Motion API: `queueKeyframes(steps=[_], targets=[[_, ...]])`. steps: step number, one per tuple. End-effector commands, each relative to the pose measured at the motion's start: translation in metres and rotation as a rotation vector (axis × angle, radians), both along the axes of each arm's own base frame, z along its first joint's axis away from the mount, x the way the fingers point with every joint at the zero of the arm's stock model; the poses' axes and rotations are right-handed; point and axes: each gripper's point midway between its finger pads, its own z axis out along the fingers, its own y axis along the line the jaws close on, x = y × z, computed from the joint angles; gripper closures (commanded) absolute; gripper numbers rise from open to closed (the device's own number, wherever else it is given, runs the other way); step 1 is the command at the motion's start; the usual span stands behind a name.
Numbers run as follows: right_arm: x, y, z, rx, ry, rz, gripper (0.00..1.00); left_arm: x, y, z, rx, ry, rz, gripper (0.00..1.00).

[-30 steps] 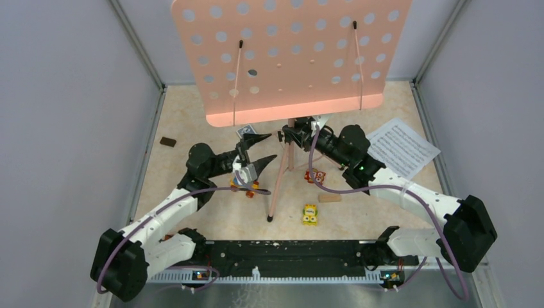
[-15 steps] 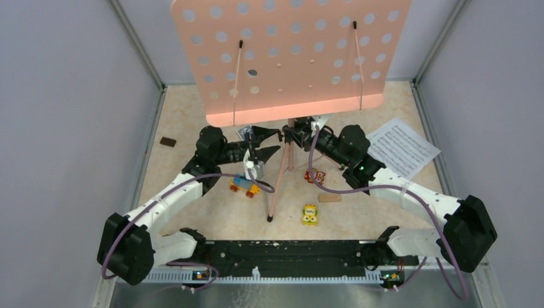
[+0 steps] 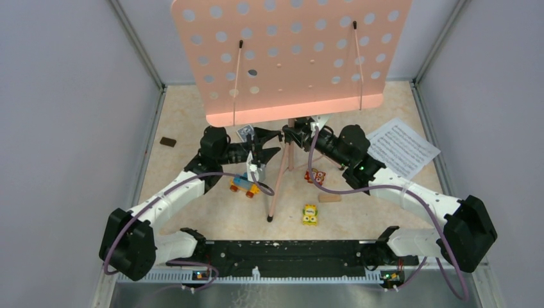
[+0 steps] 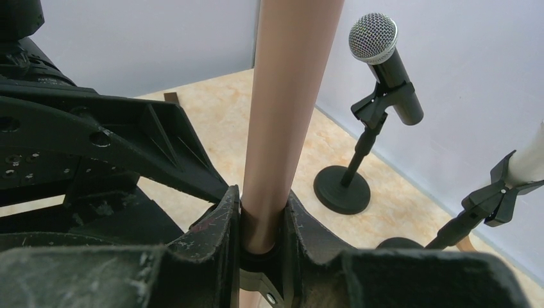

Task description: Pack up the instrument practice props

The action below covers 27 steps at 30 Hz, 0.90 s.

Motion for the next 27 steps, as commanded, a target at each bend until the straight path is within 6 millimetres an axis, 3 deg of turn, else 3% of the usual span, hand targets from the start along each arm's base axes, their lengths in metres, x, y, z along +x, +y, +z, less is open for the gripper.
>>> queueKeyframes(steps=[1, 8, 17, 23, 27], targets=[[-0.011, 0.003, 0.014, -0.071, -0.123, 0.054, 1.0, 0.002, -0.006, 0.005, 0.006, -0.023, -0.027, 0.42], [-0.012, 0.003, 0.013, -0.07, -0.12, 0.056, 1.0, 0.002, -0.009, 0.008, 0.0, -0.008, -0.037, 0.66], [-0.01, 0.002, 0.008, -0.073, -0.108, 0.043, 1.0, -0.018, -0.008, -0.002, -0.089, 0.091, -0.059, 0.99], [-0.011, 0.002, 0.006, -0.075, -0.102, 0.049, 1.0, -0.021, -0.008, 0.0, -0.178, 0.323, -0.028, 1.0], [-0.011, 0.002, 0.007, -0.075, -0.103, 0.048, 1.0, -0.01, -0.004, 0.013, -0.365, 0.547, 0.067, 1.0]])
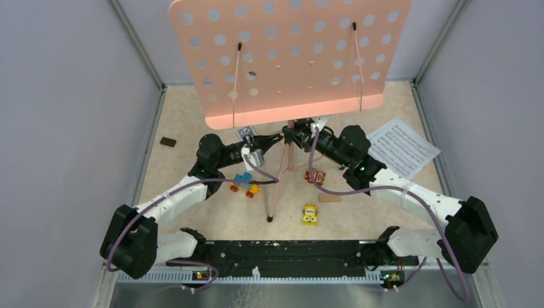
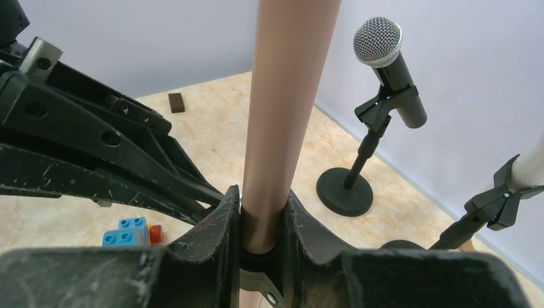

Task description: Pack up the instrument practice props

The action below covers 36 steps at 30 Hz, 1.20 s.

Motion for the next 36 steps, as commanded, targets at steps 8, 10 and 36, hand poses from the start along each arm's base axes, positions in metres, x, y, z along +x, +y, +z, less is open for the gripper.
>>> queueKeyframes(steps=[8, 10, 36], targets=[[-0.009, 0.001, 0.003, -0.078, -0.095, 0.038, 1.0, 0.032, 0.006, 0.001, -0.472, 0.914, 0.245, 1.0], [-0.008, 0.002, 0.002, -0.08, -0.092, 0.038, 1.0, 0.039, 0.006, -0.005, -0.544, 1.082, 0.297, 1.0], [-0.011, -0.001, 0.0, -0.094, -0.077, 0.039, 1.0, 0.051, -0.006, -0.006, -1.092, 2.156, 0.163, 0.46]])
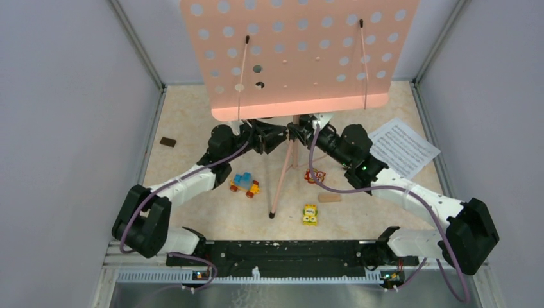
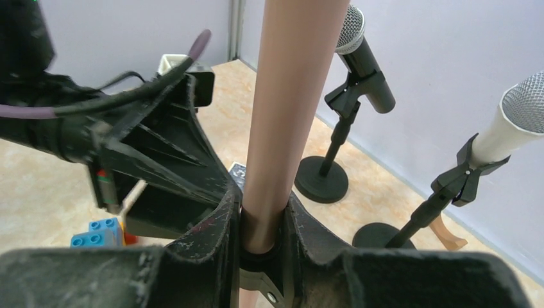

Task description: Pack up the instrument practice props

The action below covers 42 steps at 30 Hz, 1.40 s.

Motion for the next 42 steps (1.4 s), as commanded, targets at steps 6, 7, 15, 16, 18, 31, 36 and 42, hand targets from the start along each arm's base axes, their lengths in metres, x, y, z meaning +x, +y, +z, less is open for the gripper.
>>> queueKeyframes(steps=[6, 7, 15, 16, 18, 31, 36, 42], targets=[[-0.023, 0.011, 0.002, -0.087, -0.082, 0.117, 1.0, 0.039, 0.046, -0.01, 0.41, -0.283, 0.261, 0.02], [-0.024, 0.011, 0.001, -0.087, -0.082, 0.119, 1.0, 0.04, 0.056, -0.011, 0.472, -0.336, 0.3, 0.01], [-0.024, 0.011, -0.001, -0.097, -0.086, 0.12, 1.0, 0.014, 0.088, 0.034, 0.735, -1.06, 0.436, 0.01], [-0.024, 0.012, -0.001, -0.096, -0.086, 0.121, 1.0, 0.002, 0.079, 0.038, 0.753, -1.221, 0.382, 0.01], [-0.024, 0.012, -0.001, -0.091, -0.086, 0.124, 1.0, -0.018, 0.067, 0.038, 0.821, -1.537, 0.288, 0.01], [-0.024, 0.015, -0.002, -0.093, -0.076, 0.133, 1.0, -0.045, 0.021, 0.026, 0.894, -2.387, 0.026, 0.17], [-0.025, 0.015, -0.002, -0.095, -0.075, 0.135, 1.0, -0.039, 0.007, 0.027, 0.844, -2.455, -0.062, 0.34], [-0.024, 0.015, -0.004, -0.099, -0.074, 0.135, 1.0, -0.027, -0.001, 0.023, 0.854, -2.467, -0.087, 0.34]])
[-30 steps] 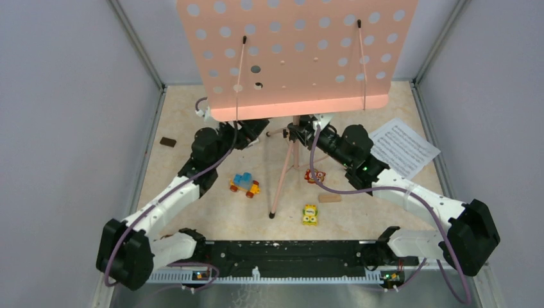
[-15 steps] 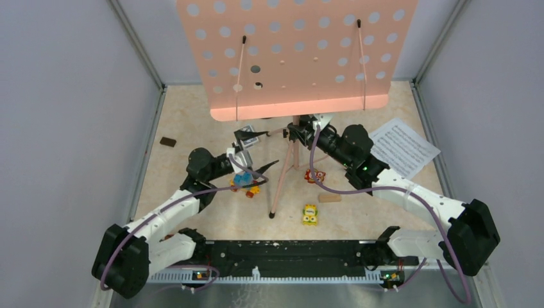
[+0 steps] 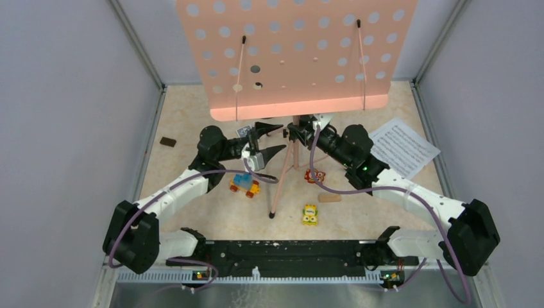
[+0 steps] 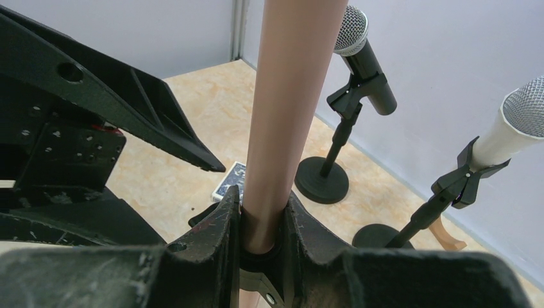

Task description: Pack up the instrument practice props

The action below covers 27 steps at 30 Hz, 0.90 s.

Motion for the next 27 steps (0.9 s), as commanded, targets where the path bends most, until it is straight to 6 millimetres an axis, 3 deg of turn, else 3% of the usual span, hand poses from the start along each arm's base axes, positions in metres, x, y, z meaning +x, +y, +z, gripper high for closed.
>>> queueKeyframes(steps=[1, 5, 9, 17, 22, 25, 27], targets=[[-0.02, 0.015, -0.006, -0.093, -0.064, 0.121, 1.0, 0.002, -0.008, 0.004, 0.025, -0.061, -0.042, 0.34], [-0.019, 0.015, -0.008, -0.097, -0.064, 0.12, 1.0, 0.01, -0.012, -0.001, 0.036, -0.044, -0.027, 0.4], [-0.02, 0.016, -0.008, -0.096, -0.063, 0.121, 1.0, 0.02, -0.012, -0.005, 0.045, -0.015, 0.008, 0.68], [-0.02, 0.014, -0.009, -0.097, -0.062, 0.12, 1.0, 0.024, -0.012, -0.004, 0.001, 0.093, 0.034, 0.99], [-0.021, 0.014, -0.01, -0.094, -0.059, 0.117, 1.0, 0.028, -0.01, 0.001, -0.094, 0.304, 0.079, 1.0], [-0.022, 0.014, -0.009, -0.083, -0.058, 0.123, 1.0, 0.024, -0.011, 0.003, -0.203, 0.504, 0.083, 1.0], [-0.022, 0.015, -0.008, -0.077, -0.058, 0.127, 1.0, 0.032, -0.009, 0.002, -0.279, 0.663, 0.143, 1.0]])
